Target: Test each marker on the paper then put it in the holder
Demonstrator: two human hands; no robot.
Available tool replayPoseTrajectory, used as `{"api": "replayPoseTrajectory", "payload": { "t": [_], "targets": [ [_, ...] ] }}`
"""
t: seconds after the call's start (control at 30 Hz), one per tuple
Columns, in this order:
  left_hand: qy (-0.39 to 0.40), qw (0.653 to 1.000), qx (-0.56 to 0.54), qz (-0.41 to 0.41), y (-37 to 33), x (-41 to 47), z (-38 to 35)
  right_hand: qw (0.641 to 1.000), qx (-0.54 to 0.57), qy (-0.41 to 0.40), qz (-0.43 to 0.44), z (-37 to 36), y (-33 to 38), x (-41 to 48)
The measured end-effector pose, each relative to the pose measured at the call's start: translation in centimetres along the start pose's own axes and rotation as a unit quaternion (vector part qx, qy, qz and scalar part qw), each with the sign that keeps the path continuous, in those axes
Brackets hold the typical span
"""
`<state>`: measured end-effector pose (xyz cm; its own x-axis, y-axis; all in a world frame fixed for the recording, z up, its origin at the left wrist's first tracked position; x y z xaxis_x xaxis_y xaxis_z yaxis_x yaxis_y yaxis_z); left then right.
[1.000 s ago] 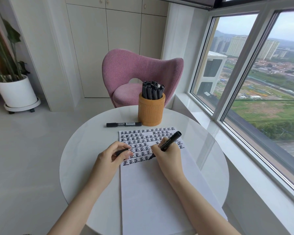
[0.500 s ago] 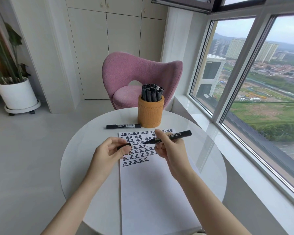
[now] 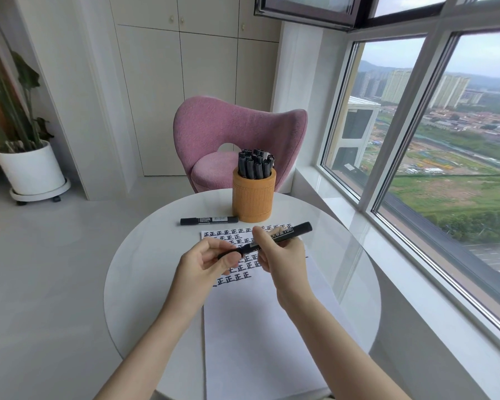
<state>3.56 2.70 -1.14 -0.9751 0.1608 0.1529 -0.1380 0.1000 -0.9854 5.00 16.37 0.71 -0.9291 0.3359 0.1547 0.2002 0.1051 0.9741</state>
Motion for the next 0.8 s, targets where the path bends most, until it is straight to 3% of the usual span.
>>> {"api": "replayPoseTrajectory", "payload": {
  "t": [0.33,0.8],
  "targets": [
    [-0.017,0.999,0.011,-0.029,-0.6,-1.0,-1.4,0.999,-0.025,-0.004,0.023,-0.7,0.1,-0.3],
    [-0.070,0.997,0.029,-0.022,-2.3,1.5,-2.7,0.992,-0.049,0.108,0.046,0.2,2.3,1.4]
  ]
}}
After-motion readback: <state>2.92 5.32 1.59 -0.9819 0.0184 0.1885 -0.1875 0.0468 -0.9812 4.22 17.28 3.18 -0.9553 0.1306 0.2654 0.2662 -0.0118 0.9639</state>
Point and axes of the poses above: each hand's wrist, its own x-axis towards the middle knuckle, its own z-axis out of the back of the hand, y = z × x, the point moved 2 cm from there along x, towards the middle knuckle, and after that the axes turned 2 degrees about z, right-handed, at the moved point
